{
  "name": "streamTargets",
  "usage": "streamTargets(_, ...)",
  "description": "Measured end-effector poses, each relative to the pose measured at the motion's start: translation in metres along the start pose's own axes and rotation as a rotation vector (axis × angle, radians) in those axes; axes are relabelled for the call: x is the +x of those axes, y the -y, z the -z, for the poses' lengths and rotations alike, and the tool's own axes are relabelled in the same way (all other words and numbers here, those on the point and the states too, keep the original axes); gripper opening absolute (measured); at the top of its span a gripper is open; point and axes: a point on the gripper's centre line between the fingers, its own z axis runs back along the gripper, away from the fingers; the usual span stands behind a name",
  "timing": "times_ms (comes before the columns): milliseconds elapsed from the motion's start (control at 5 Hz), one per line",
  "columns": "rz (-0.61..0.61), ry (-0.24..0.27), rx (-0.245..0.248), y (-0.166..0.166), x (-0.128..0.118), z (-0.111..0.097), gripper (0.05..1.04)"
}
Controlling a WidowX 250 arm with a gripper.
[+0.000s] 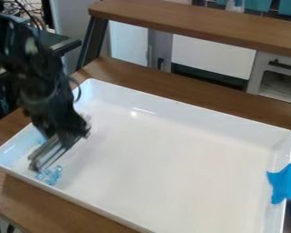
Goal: Sweep into pile
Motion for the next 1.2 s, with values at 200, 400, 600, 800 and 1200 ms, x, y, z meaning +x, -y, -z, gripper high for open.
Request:
streamTargets(200,-0.007,0.028,0.01,0.009,0.006,0.003,0.368)
streamTargets(400,0.017,0.038,0.045,0.02,-0.006,0.029,0.368)
streamTargets(600,0.034,0.093,0.07,0.02,-0.002,0.036,0.368)
streamTargets(800,0.04,0.097,0.064,0.021,-0.006,0.038,0.368)
streamTargets(1200,0.029,0.13,0.157,-0.005,-0.002,0.041,0.368)
